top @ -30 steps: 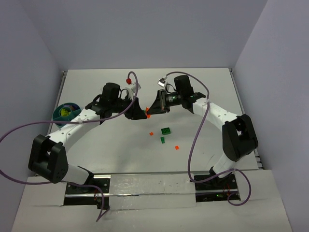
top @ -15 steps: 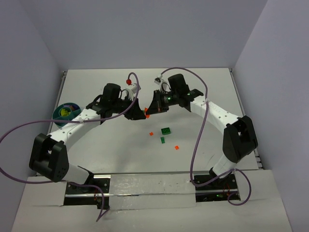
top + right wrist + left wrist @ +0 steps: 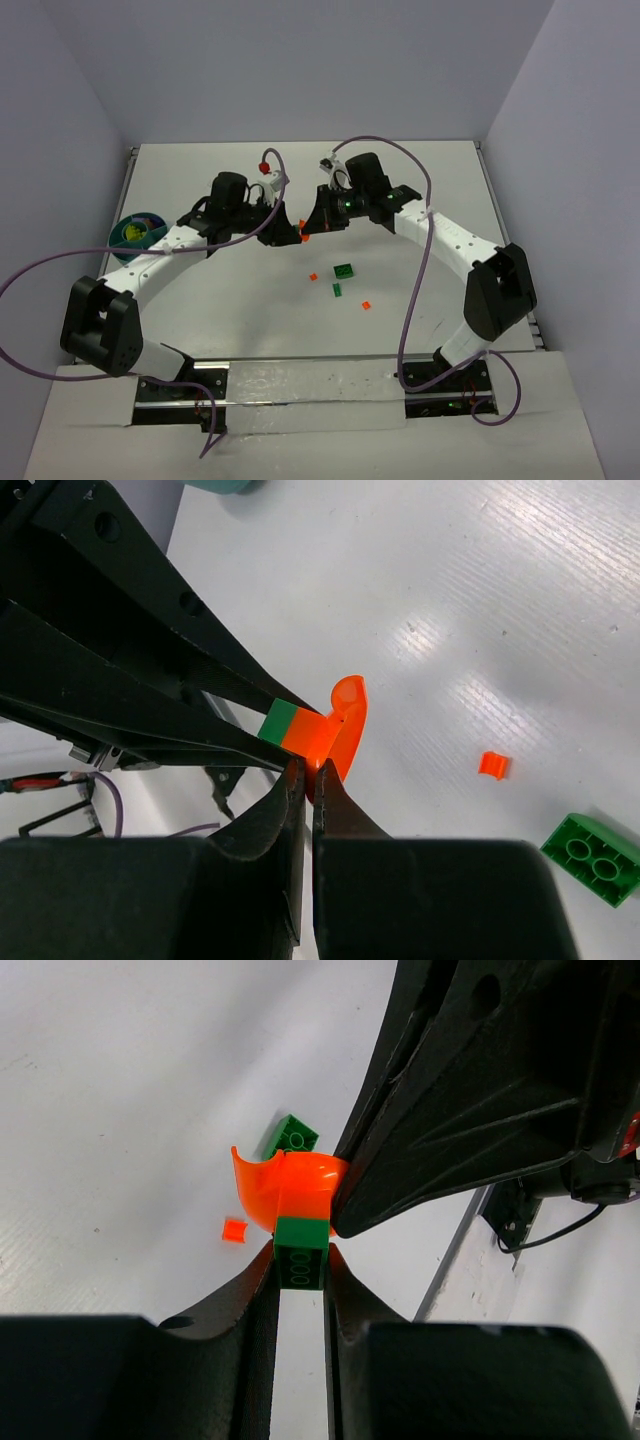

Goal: Sort the legos into containers by color

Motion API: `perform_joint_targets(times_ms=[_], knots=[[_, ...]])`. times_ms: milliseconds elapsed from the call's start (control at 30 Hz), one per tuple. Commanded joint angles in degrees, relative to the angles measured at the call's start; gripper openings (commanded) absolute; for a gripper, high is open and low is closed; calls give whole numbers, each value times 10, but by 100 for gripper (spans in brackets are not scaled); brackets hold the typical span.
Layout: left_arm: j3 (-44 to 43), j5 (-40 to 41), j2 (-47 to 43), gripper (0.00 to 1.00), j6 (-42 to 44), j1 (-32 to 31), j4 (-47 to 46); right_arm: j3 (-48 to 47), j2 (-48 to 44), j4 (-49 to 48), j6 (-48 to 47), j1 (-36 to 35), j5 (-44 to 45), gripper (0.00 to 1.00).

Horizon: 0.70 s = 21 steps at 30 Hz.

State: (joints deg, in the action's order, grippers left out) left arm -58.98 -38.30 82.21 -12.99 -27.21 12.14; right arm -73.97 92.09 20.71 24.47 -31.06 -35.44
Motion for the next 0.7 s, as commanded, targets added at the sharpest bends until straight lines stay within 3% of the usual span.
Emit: perform_joint_targets(times_ms=[0, 667], knots=[[-3, -18, -48, 0, -12, 35, 3, 5, -21, 76, -70, 28, 172, 0], [10, -40, -57, 0, -12, 54, 3, 37, -64, 87, -126, 39, 208, 0]])
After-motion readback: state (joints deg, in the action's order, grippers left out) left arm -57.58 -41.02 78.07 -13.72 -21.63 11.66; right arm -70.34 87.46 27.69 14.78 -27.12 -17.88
